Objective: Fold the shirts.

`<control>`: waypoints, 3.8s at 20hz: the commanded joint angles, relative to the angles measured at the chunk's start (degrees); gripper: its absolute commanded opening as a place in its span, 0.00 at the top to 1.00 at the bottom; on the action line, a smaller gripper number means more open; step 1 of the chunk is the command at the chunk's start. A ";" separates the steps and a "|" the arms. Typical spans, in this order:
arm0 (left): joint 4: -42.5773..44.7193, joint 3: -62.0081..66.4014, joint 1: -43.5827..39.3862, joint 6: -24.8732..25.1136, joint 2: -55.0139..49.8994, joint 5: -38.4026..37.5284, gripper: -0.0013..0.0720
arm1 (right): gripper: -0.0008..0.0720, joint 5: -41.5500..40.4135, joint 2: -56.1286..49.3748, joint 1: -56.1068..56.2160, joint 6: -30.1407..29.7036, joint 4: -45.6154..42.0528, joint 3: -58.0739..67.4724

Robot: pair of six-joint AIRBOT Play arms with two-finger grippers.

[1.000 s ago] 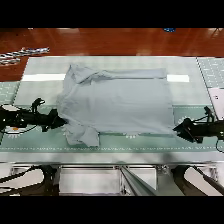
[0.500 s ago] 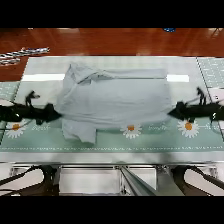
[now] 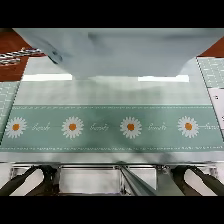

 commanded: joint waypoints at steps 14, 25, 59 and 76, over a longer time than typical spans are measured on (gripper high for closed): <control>50.53 19.56 -10.08 -17.49 26.71 -6.86 0.96 | 0.95 16.48 24.46 0.07 8.74 -19.17 2.69; 44.68 -26.32 -10.82 -19.71 10.62 8.85 0.96 | 0.95 2.84 7.87 0.59 0.46 -9.16 -29.33; 37.53 -3.17 -10.43 -12.07 -42.86 -21.24 0.96 | 0.95 13.53 -42.40 7.65 0.31 -15.30 -14.47; 53.18 -34.80 2.84 -14.82 -11.91 -21.51 0.29 | 0.43 1.66 -14.45 -2.71 -2.43 -12.59 -31.95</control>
